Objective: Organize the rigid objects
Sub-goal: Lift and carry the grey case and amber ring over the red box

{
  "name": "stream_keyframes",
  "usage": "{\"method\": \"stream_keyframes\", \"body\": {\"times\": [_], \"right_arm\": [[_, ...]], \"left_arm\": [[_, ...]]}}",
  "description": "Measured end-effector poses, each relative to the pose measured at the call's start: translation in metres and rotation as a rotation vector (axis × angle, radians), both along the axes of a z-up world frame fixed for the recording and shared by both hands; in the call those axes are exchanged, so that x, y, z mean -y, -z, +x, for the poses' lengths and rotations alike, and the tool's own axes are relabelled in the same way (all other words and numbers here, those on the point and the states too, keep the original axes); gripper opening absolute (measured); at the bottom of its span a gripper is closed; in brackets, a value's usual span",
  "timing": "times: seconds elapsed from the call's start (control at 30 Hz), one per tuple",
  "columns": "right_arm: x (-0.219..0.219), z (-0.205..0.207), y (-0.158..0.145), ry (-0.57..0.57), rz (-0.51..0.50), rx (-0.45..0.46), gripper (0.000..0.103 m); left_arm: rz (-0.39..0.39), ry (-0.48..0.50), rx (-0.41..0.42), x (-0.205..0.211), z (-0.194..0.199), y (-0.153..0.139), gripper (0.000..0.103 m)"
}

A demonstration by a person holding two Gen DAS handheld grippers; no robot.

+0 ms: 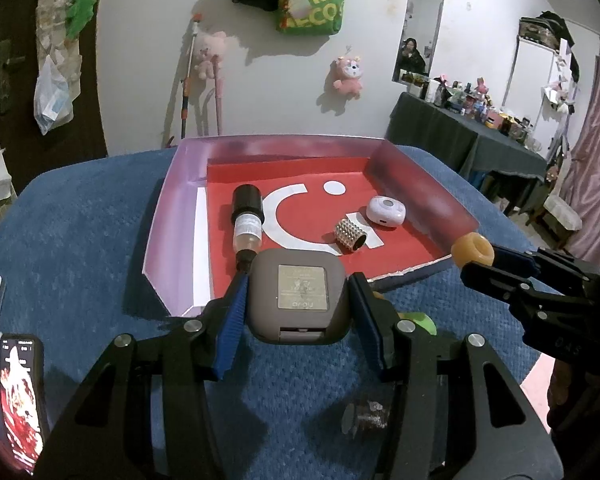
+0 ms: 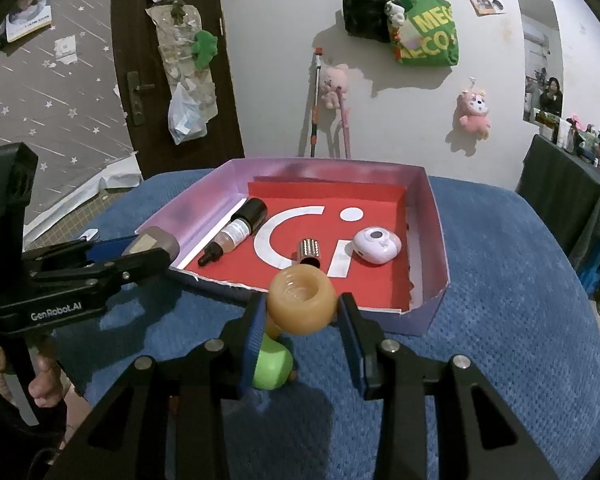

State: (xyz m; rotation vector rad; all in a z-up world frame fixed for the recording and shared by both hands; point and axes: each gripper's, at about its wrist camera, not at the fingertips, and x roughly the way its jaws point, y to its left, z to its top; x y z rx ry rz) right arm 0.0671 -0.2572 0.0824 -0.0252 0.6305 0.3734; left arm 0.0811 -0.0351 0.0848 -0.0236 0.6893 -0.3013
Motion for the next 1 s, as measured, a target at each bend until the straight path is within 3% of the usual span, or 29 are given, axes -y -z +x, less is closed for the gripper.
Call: {"method": "stream_keyframes", "body": {"times": [1.0], "right_arm": [[-0.001,0.048,-0.007,-0.04,0.025,-0.056,0.04]], "left_arm": [[0.007,0.019,-0.031,0.008,0.044,-0.009,0.048]]}}
